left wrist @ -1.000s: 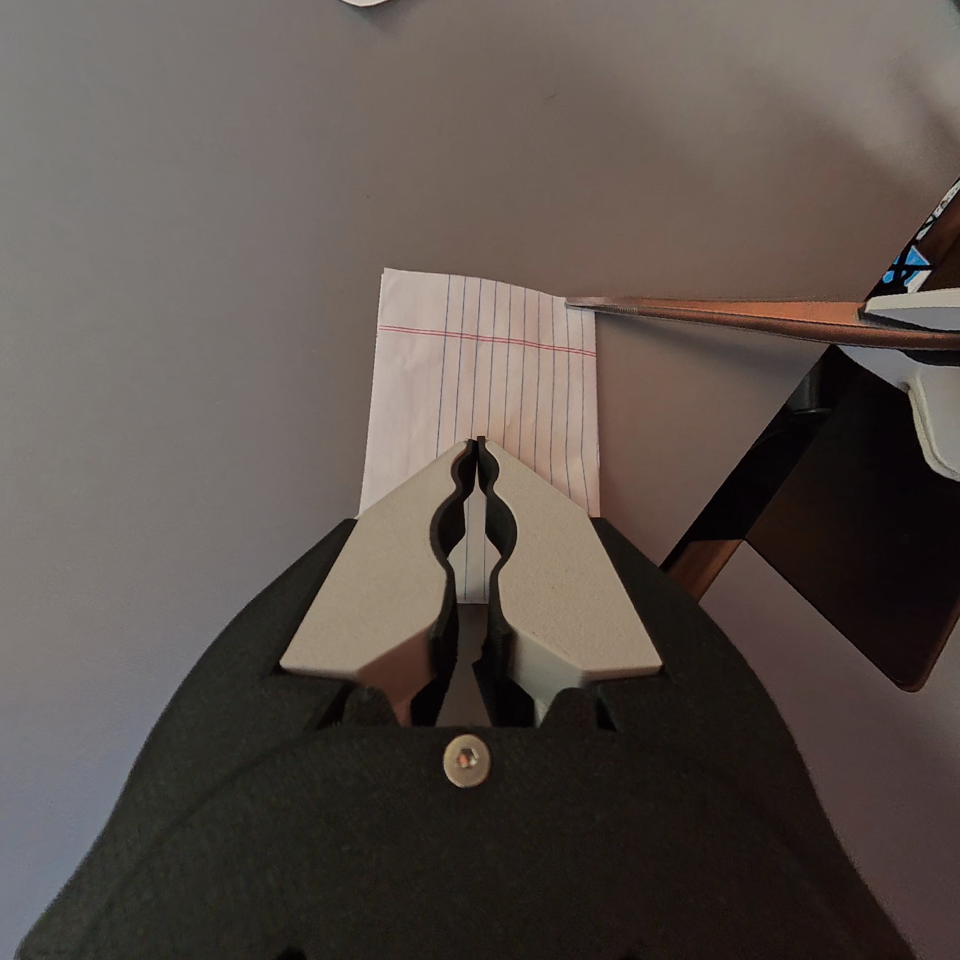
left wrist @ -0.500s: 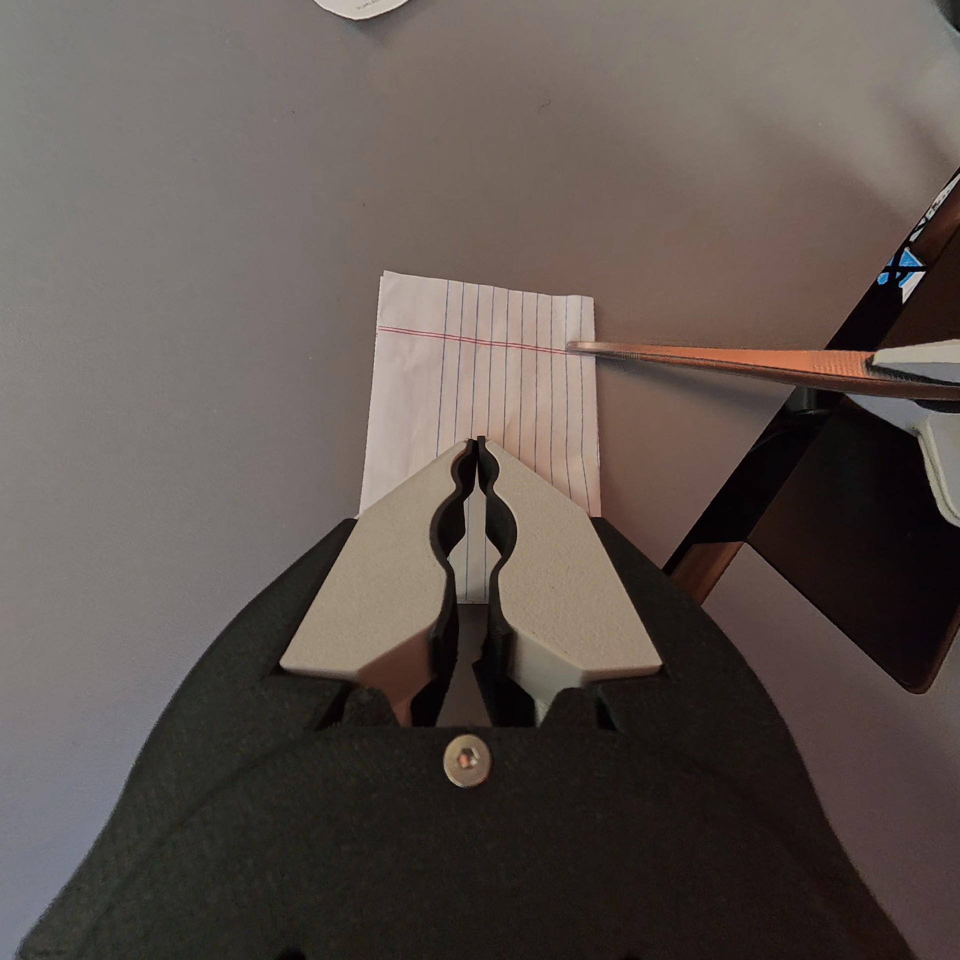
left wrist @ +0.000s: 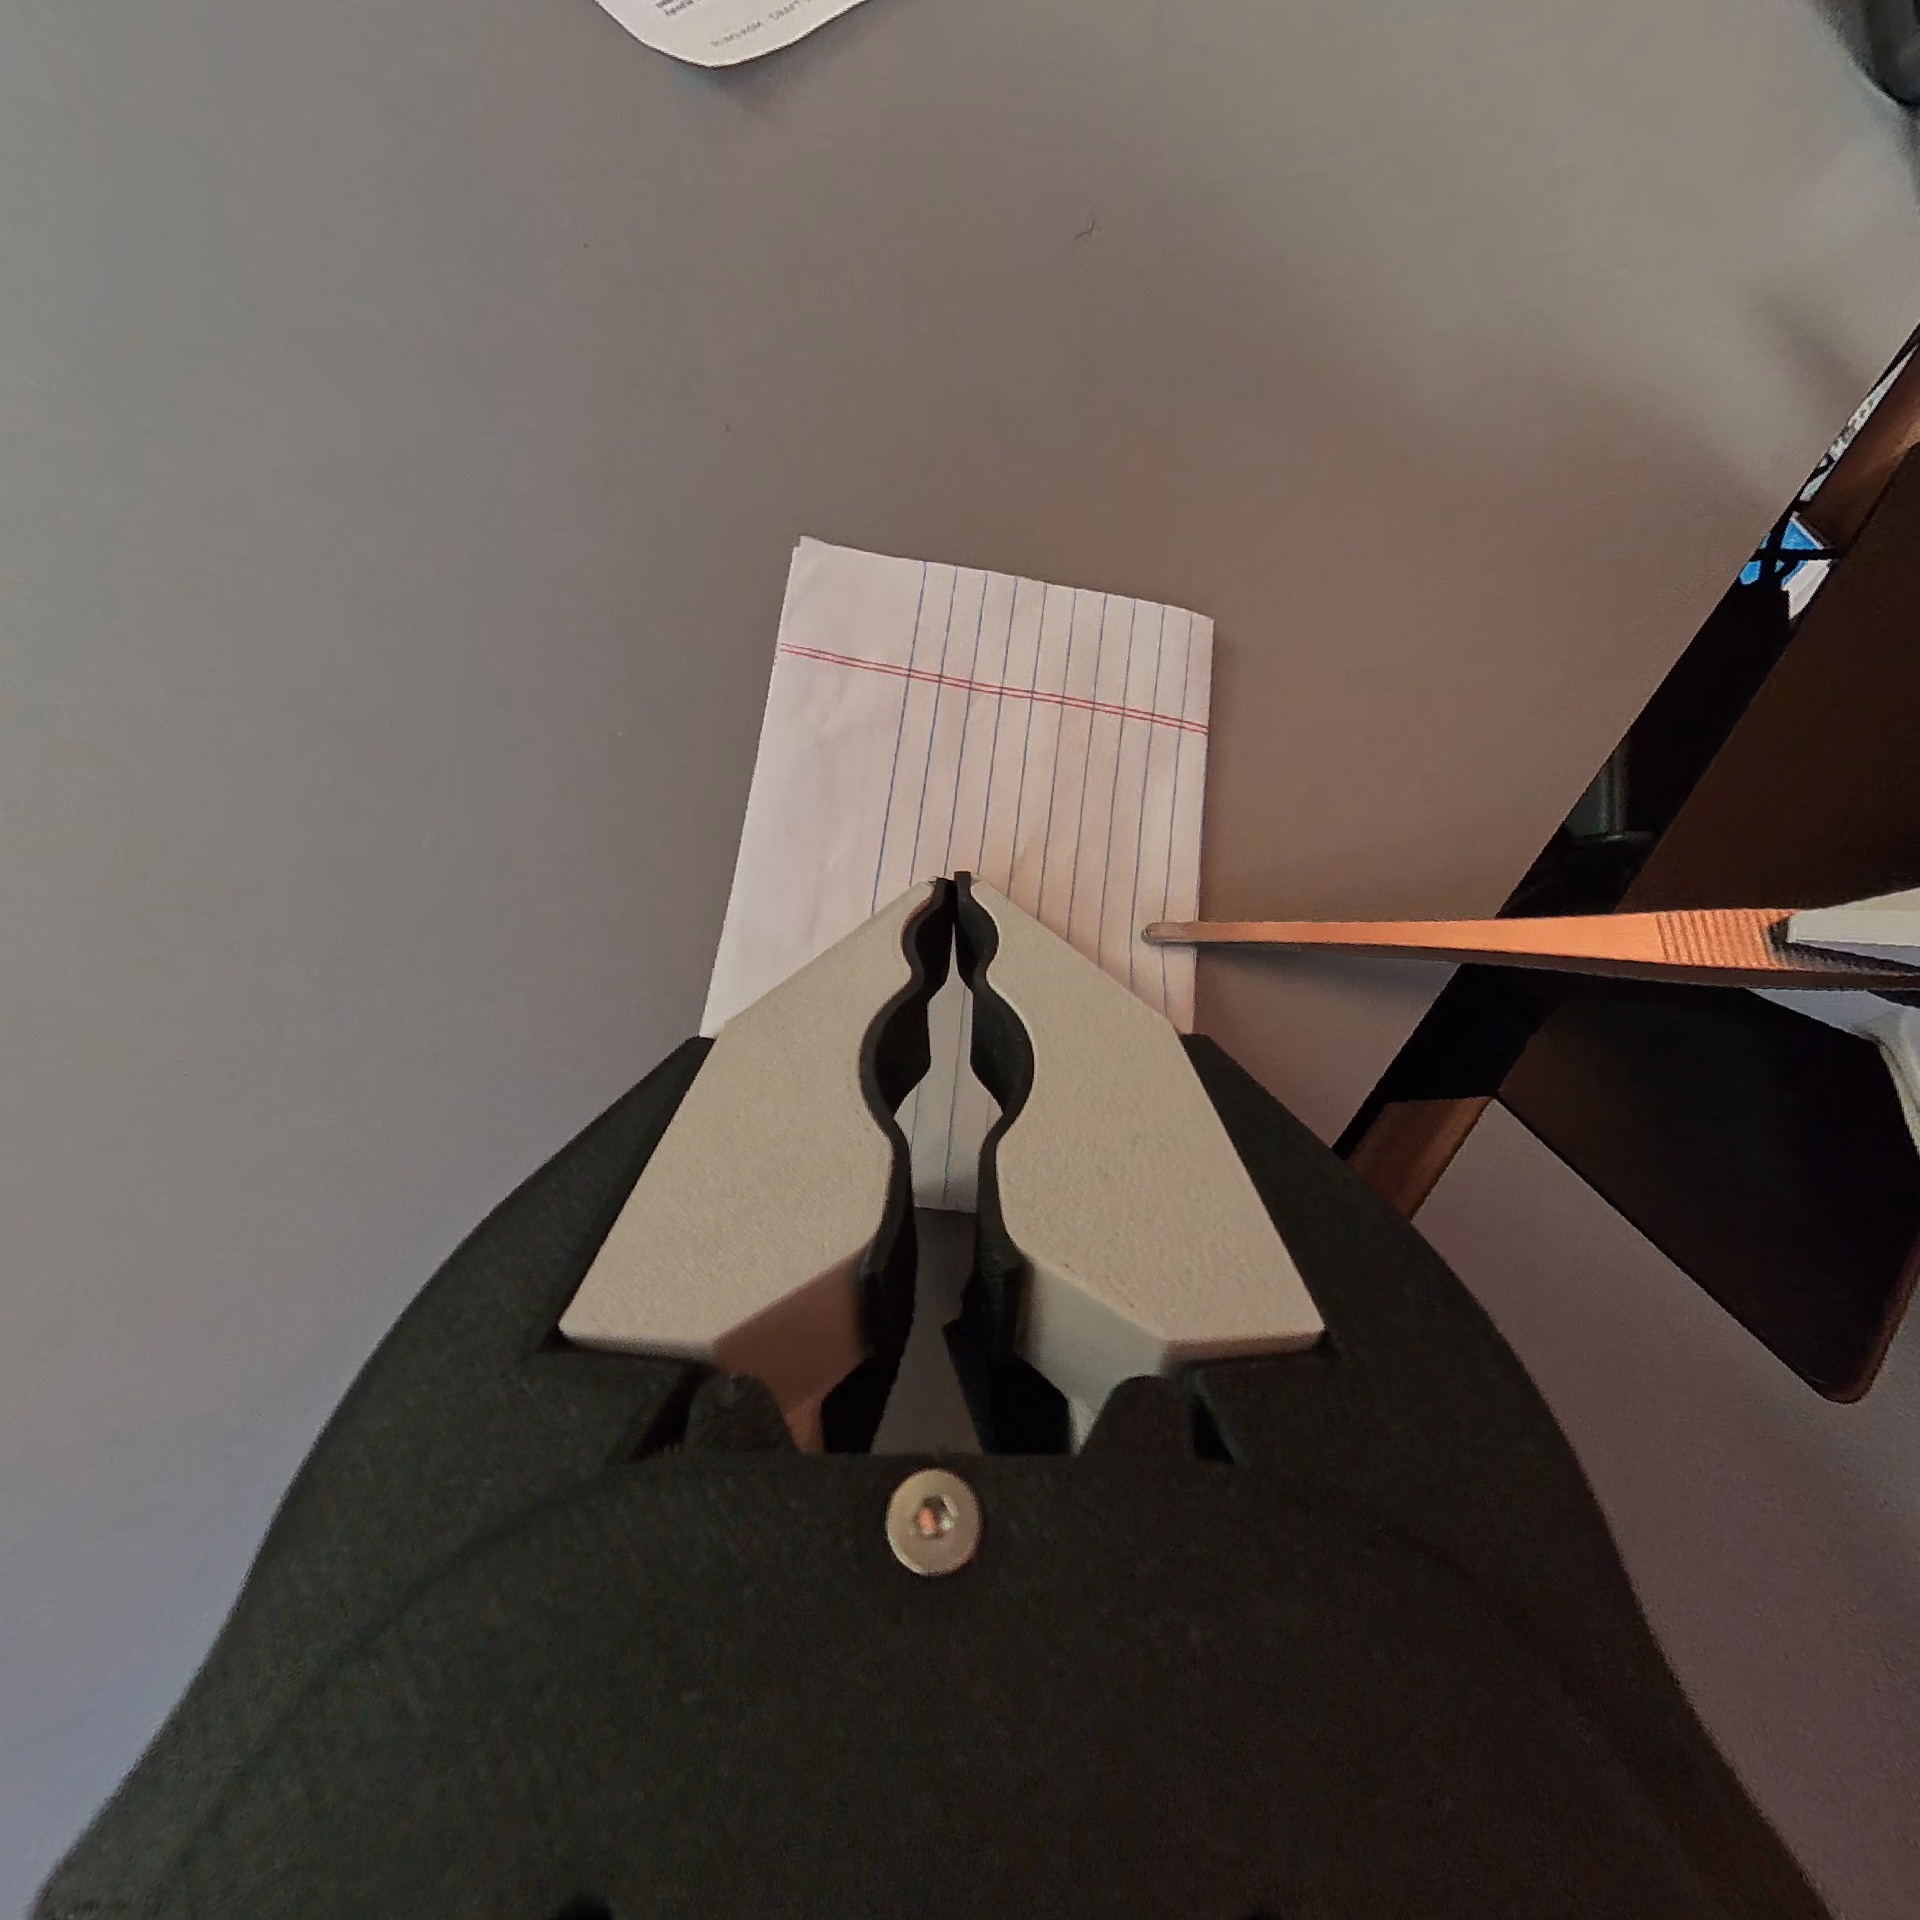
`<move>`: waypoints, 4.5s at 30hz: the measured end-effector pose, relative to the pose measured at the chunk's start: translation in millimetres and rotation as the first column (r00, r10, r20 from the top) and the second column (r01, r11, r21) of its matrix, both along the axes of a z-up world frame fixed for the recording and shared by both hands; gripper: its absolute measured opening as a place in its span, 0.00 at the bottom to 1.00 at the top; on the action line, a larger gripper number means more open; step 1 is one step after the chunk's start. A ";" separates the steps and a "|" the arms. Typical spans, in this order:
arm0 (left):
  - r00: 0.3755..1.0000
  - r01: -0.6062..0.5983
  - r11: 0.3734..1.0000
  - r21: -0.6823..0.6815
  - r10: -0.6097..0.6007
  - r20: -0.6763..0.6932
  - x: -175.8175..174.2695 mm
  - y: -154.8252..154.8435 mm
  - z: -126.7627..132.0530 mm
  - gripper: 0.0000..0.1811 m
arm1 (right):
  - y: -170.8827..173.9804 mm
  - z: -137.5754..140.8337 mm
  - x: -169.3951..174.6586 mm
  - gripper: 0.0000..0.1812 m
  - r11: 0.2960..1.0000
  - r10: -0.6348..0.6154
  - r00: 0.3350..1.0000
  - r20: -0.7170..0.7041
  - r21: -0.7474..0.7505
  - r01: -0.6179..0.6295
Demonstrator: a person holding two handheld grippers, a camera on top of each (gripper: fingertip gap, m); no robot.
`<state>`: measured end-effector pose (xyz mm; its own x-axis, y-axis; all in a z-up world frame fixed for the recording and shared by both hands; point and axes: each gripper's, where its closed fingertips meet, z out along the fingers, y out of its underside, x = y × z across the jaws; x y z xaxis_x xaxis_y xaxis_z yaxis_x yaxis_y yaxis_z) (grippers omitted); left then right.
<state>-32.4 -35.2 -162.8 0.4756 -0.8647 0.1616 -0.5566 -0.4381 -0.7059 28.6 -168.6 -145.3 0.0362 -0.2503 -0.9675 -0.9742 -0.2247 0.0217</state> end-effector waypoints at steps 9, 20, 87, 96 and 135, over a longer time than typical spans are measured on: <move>1.000 -0.009 0.999 -0.047 0.011 0.026 0.4 0.1 0.3 0.00 | -5.6 -0.1 -19.1 0.06 0.999 0.036 0.999 -0.001 -0.002 -0.036; 1.000 0.005 0.999 -0.051 -0.004 0.027 0.4 0.1 0.3 0.00 | -5.3 0.0 -38.3 0.06 0.997 0.075 0.997 -0.006 -0.003 -0.075; 0.992 0.090 0.992 -0.093 -0.081 0.098 4.4 1.7 1.2 0.00 | -39.4 227.3 10.8 0.11 0.588 -0.537 0.406 0.740 0.673 -0.449; 0.992 0.092 0.992 -0.089 -0.083 0.096 4.3 1.7 1.2 0.00 | -40.0 239.6 10.4 0.08 0.619 -0.513 0.281 0.811 0.576 -0.534; 0.984 0.172 0.984 0.041 -0.173 0.038 4.4 1.3 0.4 0.00 | 50.4 53.8 25.6 0.07 0.834 0.011 -0.147 0.989 -0.090 -0.544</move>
<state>-28.0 -33.9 -162.4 0.3124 -0.9390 0.1437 -0.5917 -0.3107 -0.7439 54.2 -118.2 -91.5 0.9300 0.3252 0.1713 0.2477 -0.2101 -0.9458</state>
